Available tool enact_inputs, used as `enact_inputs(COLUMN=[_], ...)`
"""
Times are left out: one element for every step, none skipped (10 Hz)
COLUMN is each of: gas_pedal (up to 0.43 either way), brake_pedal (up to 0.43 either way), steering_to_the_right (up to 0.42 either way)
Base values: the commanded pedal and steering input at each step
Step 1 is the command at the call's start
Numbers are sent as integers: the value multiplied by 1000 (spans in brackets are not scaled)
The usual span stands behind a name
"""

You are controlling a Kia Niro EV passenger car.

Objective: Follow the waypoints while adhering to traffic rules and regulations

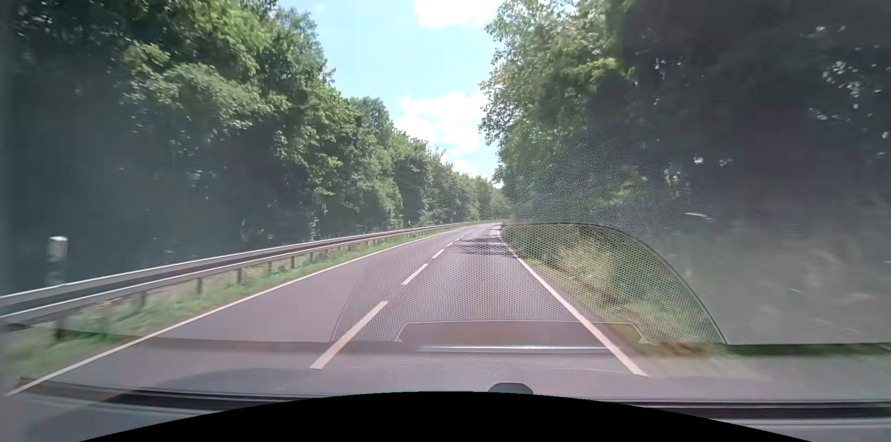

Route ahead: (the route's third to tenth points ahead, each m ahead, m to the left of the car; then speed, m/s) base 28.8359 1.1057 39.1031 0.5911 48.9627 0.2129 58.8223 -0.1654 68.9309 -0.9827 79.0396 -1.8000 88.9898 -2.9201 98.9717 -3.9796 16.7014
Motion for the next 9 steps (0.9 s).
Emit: enact_inputs(gas_pedal=[130, 130, 130, 130, 130, 130, 130, 130, 130], brake_pedal=[0, 0, 0, 0, 0, 0, 0, 0, 0], steering_to_the_right=[5, 4, 4, 4, 2, 0, 0, 0, 0])
